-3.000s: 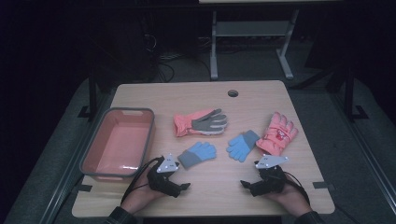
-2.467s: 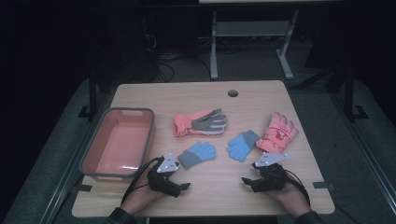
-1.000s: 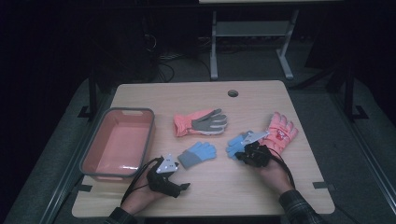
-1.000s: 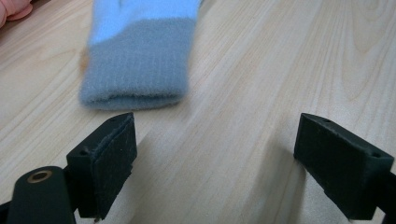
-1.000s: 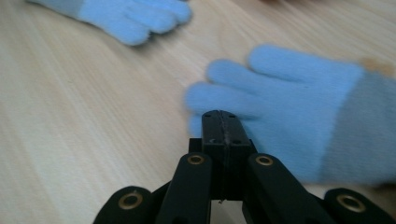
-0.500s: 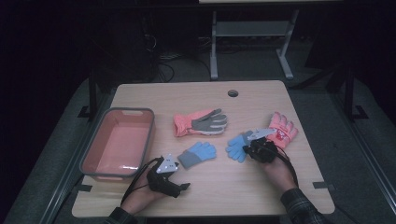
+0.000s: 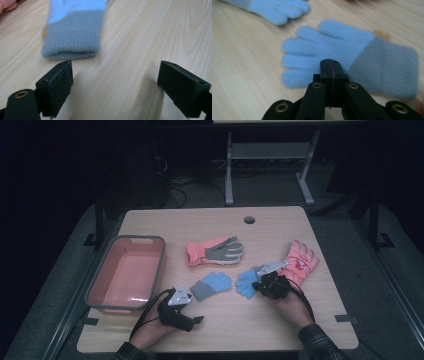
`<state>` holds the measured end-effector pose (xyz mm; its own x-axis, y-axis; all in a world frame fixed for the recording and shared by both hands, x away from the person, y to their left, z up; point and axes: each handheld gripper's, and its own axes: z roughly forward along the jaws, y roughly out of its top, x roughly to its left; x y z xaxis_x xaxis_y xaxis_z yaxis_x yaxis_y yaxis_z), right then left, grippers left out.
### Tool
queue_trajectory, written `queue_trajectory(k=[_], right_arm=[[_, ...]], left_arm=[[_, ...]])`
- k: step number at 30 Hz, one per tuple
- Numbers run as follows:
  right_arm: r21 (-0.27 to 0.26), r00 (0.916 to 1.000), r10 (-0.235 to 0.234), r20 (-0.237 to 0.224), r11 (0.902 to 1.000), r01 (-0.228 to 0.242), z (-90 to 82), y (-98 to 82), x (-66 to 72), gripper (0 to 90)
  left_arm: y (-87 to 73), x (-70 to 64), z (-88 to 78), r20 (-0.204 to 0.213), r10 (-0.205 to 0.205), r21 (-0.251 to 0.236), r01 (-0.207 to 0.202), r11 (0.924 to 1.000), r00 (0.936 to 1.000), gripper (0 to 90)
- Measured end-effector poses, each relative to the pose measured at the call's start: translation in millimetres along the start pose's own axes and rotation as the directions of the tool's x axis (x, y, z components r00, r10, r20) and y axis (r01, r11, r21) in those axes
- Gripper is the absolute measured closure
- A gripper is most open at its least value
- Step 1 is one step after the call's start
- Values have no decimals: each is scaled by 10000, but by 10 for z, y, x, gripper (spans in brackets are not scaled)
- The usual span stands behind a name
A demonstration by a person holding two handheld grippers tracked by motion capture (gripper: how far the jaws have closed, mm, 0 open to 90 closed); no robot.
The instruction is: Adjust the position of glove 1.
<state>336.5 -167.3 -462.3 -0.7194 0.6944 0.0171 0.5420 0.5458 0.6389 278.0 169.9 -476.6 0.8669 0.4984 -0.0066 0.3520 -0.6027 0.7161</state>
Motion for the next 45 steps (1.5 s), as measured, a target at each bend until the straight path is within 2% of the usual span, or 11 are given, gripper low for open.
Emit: queue_trajectory(k=[6,9,13,16,21,25,28,30,32,37,45], right_arm=[[-2,9987,-134,-483,9999,134,4,5,112,900],[44,9947,-417,-935,9991,423,-6,0,256,900],[-159,9920,-689,-1056,9976,676,-43,8,338,900],[-446,9951,-623,-763,9973,591,-136,37,233,900],[-691,10000,-43,17,9976,44,-234,-1,-73,900],[-643,9994,132,307,9979,-112,-222,-1,-166,900],[-465,9993,161,346,9988,-145,-187,7,-170,900],[15,9992,29,396,10000,-30,-111,-6,-157,900],[24,9992,30,402,10000,-31,-95,-20,-150,900],[183,9996,100,273,9998,-105,-126,-34,-129,900],[546,9999,112,-105,9984,-106,-254,-134,-12,900]], left_arm=[[0,1,-1,0,16,7,-16,10000,10000,126],[0,-3,-1,18,27,10,-27,10000,10000,125],[-1,-7,3,21,-29,-48,29,10000,10000,126],[0,-4,3,0,22,-54,-22,10000,10000,125],[-2,-8,5,20,-37,-83,38,10000,10000,126],[-2,-7,5,19,-36,-80,37,10000,10000,126],[-1,-3,2,17,27,-25,-27,10000,10000,125],[-1,-8,8,16,-41,-78,41,10000,10000,126],[0,-8,9,20,-41,-81,41,10000,10000,125],[0,-8,8,20,-34,-73,34,10000,10000,126],[1,-7,6,29,-31,-44,32,10000,10000,126]])
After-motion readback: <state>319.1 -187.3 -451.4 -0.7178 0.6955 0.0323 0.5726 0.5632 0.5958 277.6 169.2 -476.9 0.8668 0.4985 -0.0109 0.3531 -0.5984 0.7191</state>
